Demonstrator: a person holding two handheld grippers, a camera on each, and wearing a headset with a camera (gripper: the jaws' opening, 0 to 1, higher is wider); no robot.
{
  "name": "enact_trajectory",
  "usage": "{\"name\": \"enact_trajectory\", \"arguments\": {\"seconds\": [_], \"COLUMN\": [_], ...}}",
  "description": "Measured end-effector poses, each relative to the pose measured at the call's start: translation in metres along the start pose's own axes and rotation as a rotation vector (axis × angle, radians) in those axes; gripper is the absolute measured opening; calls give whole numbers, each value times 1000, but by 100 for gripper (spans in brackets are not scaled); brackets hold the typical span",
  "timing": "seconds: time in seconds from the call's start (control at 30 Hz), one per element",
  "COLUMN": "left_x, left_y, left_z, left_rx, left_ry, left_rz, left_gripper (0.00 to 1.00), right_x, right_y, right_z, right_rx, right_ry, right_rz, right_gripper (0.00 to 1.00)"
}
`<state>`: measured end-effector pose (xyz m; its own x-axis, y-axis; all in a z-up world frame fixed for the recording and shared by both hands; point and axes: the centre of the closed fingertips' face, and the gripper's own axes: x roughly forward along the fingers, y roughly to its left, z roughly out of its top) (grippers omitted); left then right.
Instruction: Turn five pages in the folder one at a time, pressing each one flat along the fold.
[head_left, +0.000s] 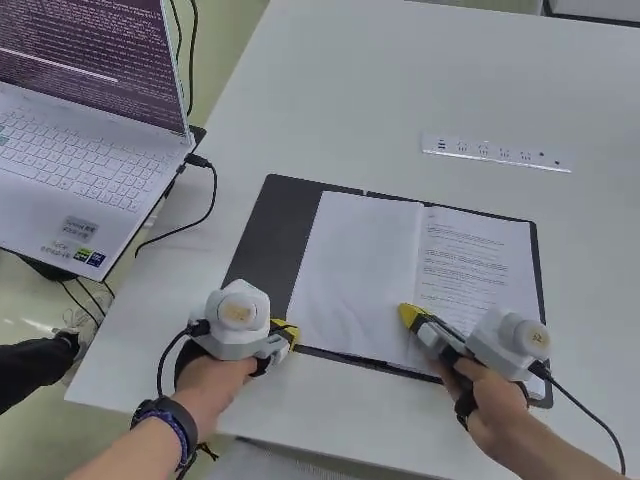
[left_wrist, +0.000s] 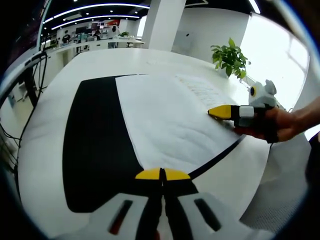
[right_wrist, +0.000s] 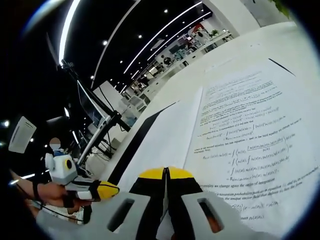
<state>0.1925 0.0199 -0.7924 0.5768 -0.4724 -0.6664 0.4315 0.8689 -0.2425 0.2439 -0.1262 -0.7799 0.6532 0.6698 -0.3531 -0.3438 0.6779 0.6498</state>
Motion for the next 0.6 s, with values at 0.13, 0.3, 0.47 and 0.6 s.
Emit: {"name": "enact_trajectory", "arguments": {"seconds": [0.13, 0.3, 0.47, 0.6], "left_x": [-1, -1, -2, -1], "left_y": [0, 0, 1, 1], "left_z": [0, 0, -1, -1], "left_rx": [-3, -18, -26, -26], "left_ry": [-10, -17, -17, -18], "left_rz": [1, -2, -2, -2], "left_gripper": [0, 0, 0, 0], "right_x": [-6, -15, -24, -28], "right_y": [3, 9, 14, 16], "right_z": [-9, -20, -30, -33], "right_rx": [0, 1, 5, 25], "right_ry": [7, 13, 18, 30], "right_rz": [7, 18, 27, 28], "right_gripper": [0, 0, 0, 0]}}
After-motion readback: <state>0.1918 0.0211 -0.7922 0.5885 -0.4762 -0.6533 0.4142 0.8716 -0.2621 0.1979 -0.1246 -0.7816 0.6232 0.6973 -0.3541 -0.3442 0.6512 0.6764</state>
